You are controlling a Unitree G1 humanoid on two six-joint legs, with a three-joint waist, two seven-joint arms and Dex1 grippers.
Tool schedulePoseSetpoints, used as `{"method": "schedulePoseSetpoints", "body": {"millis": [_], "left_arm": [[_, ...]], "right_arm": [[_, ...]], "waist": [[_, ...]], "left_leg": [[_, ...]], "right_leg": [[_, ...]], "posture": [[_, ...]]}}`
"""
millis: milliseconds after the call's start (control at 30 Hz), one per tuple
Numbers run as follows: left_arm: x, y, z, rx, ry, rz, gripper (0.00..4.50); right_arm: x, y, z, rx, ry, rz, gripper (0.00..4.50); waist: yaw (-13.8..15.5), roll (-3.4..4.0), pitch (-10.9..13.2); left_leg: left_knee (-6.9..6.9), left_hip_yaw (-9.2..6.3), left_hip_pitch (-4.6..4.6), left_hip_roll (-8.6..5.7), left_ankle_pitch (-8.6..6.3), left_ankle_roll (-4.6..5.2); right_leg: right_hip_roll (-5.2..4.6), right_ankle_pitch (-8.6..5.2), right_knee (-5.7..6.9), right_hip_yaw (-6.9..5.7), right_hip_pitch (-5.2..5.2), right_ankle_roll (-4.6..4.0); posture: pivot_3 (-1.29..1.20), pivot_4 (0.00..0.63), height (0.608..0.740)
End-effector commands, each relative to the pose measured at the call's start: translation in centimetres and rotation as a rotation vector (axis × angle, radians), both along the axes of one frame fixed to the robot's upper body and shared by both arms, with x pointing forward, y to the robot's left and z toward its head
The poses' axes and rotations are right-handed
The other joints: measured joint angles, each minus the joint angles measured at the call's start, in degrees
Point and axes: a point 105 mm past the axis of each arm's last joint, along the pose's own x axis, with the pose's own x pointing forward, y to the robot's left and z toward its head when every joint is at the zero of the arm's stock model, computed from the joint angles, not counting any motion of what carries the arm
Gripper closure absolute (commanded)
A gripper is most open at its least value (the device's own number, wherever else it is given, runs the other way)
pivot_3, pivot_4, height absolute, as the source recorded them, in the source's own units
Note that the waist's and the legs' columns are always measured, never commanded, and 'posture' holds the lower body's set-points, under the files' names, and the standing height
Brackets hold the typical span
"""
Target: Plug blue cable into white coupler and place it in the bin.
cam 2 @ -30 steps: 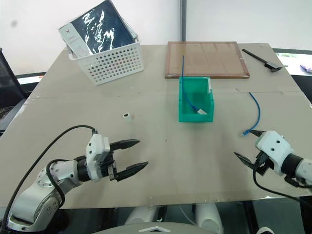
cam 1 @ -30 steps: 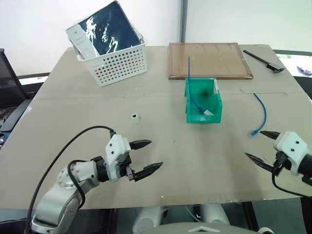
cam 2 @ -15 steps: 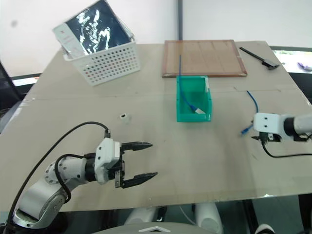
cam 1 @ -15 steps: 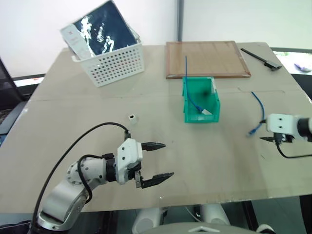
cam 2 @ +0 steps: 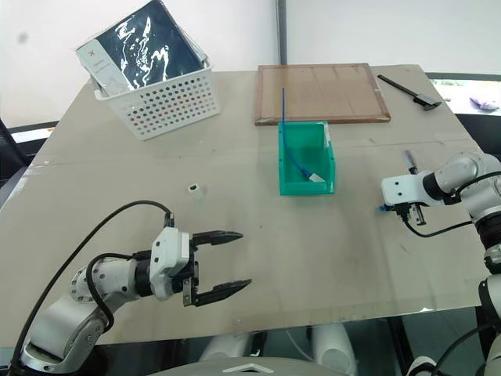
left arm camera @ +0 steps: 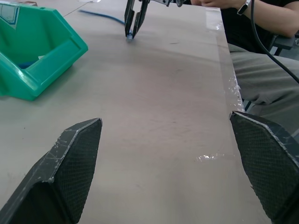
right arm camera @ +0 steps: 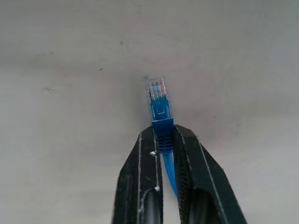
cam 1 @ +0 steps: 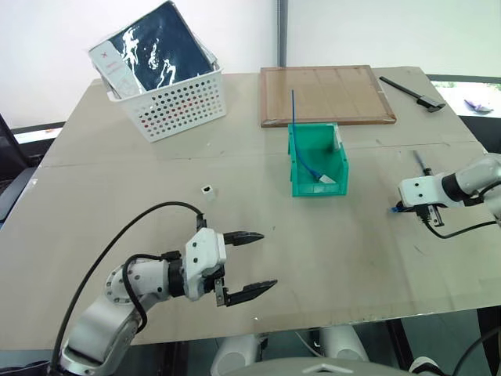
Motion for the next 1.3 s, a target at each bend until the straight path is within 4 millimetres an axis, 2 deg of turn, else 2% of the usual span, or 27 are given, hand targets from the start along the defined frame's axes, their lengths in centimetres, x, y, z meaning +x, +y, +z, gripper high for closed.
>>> {"method": "schedulePoseSetpoints", "body": {"millis": [33, 133, 267, 333, 467, 533, 567, 633, 667, 733, 800, 833, 933, 1100, 1167, 1300], "left_arm": [[0.1, 0.4, 0.0, -0.011, -0.027, 0.026, 0.00], [0.8, 0.9, -0.7, -0.001, -0.036, 0.104, 0.00], [1.3, 1.6, -2.2, 0.034, -0.027, 0.164, 0.00], [1.5, 2.2, -2.6, 0.059, -0.023, 0.164, 0.00], [2.0, 3.1, -2.7, 0.090, -0.031, 0.154, 0.00], [2.5, 3.6, -2.8, 0.116, -0.035, 0.142, 0.00], [2.6, 3.7, -2.8, 0.127, -0.035, 0.135, 0.00], [3.1, 3.8, -2.9, 0.132, -0.031, 0.136, 0.00], [3.5, 3.8, -2.9, 0.130, -0.028, 0.139, 0.00], [4.1, 3.6, -2.9, 0.139, -0.036, 0.131, 0.00], [4.7, 3.2, -3.0, 0.156, -0.041, 0.105, 0.00], [4.8, 2.8, -3.1, 0.161, -0.043, 0.083, 0.00], [5.5, 1.9, -3.1, 0.164, -0.039, 0.031, 0.00], [7.2, 0.1, -2.6, 0.163, -0.054, -0.004, 0.00], [7.7, -0.4, -2.6, 0.172, -0.052, -0.019, 0.00], [8.6, -1.2, -3.1, 0.199, -0.061, -0.039, 0.00]], "right_arm": [[-1.0, 1.6, 0.4, 0.053, 0.056, 0.039, 4.46], [-2.5, 4.5, 0.8, 0.081, 0.082, 0.078, 4.46], [-4.2, 12.0, 0.2, 0.150, 0.095, 0.093, 4.46], [-3.8, 16.6, -0.5, 0.204, 0.060, 0.116, 4.46], [-3.4, 20.8, -1.7, 0.217, 0.044, 0.144, 4.46], [-2.8, 22.3, -3.0, 0.238, 0.058, 0.143, 3.73], [-2.7, 22.4, -3.3, 0.243, 0.060, 0.142, 3.40], [-2.7, 22.0, -2.5, 0.283, 0.050, 0.131, 2.40], [-2.8, 21.8, -1.8, 0.313, 0.046, 0.125, 1.81], [-3.3, 21.5, 0.4, 0.419, 0.015, 0.120, 1.00], [-4.7, 20.7, 2.3, 0.530, 0.031, 0.108, 0.15], [-5.4, 20.1, 3.1, 0.587, 0.028, 0.101, 0.02], [-7.8, 18.4, 4.5, 0.732, 0.038, 0.057, 0.02], [-11.2, 14.2, 3.7, 0.810, -0.026, -0.116, 0.02], [-12.2, 12.7, 3.5, 0.813, -0.104, -0.190, 0.02], [-13.7, 11.1, 2.9, 0.812, -0.169, -0.321, 0.02]], "waist": [[0.1, 0.01, 0.0], [0.2, 0.04, 0.0], [0.1, 0.04, 0.0], [0.2, 0.02, 0.0], [0.5, 0.05, 0.0], [0.4, -0.04, 0.0], [0.3, -0.09, -0.1], [0.2, -0.13, -0.1], [0.2, -0.12, -0.1], [0.3, -0.10, -0.1], [0.7, 0.00, 0.0], [0.6, 0.02, 0.0], [0.8, 0.04, 0.0], [1.3, 0.04, 0.0], [1.7, 0.05, 0.0], [1.4, 0.04, 0.0]], "left_leg": [[-0.01, -0.02, -0.01, 0.00, 0.00, 0.00], [-0.04, -0.09, -0.05, 0.02, -0.01, -0.01], [-0.05, -0.10, -0.11, 0.08, -0.01, -0.02], [-0.05, -0.13, -0.11, 0.11, -0.02, -0.03], [-0.02, -0.19, -0.13, 0.08, 0.00, -0.05], [-0.02, -0.28, -0.13, -0.02, 0.00, -0.05], [-0.03, -0.28, -0.11, -0.03, 0.00, -0.06], [-0.03, -0.32, -0.08, -0.03, 0.00, -0.07], [-0.04, -0.32, -0.08, -0.04, 0.00, -0.07], [-0.04, -0.33, -0.11, -0.05, -0.01, -0.08], [-0.06, -0.47, -0.24, -0.10, -0.01, -0.10], [-0.05, -0.58, -0.37, -0.13, -0.01, -0.11], [-0.04, -0.62, -0.63, -0.17, 0.02, -0.16], [-0.04, -0.73, -0.75, -0.16, -0.03, -0.11], [0.03, -0.79, -0.84, -0.16, -0.02, -0.11], [0.13, -0.63, -0.80, -0.13, -0.02, -0.10]], "right_leg": [[0.00, 0.00, 0.00, -0.01, -0.01, 0.00], [-0.03, 0.01, 0.00, -0.04, -0.05, 0.02], [-0.09, 0.12, 0.04, -0.02, -0.17, 0.22], [-0.06, 0.12, 0.08, -0.07, -0.19, 0.23], [0.12, 0.12, 0.17, -0.13, -0.24, 0.22], [0.03, 0.12, 0.15, -0.21, -0.25, 0.21], [0.03, 0.13, 0.16, -0.21, -0.24, 0.21], [0.04, 0.13, 0.16, -0.23, -0.23, 0.20], [0.03, 0.13, 0.16, -0.22, -0.22, 0.21], [0.02, 0.13, 0.16, -0.22, -0.23, 0.21], [-0.02, 0.13, 0.16, -0.35, -0.25, 0.20], [-0.06, 0.14, 0.15, -0.43, -0.32, 0.21], [-0.10, 0.14, 0.14, -0.45, -0.54, 0.21], [-0.10, 0.14, 0.08, -0.59, -0.57, 0.22], [-0.09, 0.14, 0.08, -0.66, -0.59, 0.22], [-0.06, 0.12, 0.11, -0.52, -0.58, 0.28]], "posture": [[0.00, 0.150, 0.740], [0.00, 0.150, 0.740], [0.00, 0.150, 0.740], [0.00, 0.150, 0.740], [0.00, 0.150, 0.740], [0.00, 0.150, 0.740], [0.00, 0.150, 0.740], [0.00, 0.150, 0.740], [0.00, 0.150, 0.740], [0.00, 0.150, 0.740], [0.00, 0.150, 0.740], [0.00, 0.150, 0.740], [0.00, 0.150, 0.740], [0.00, 0.150, 0.740], [0.00, 0.150, 0.740], [0.00, 0.150, 0.740]]}}
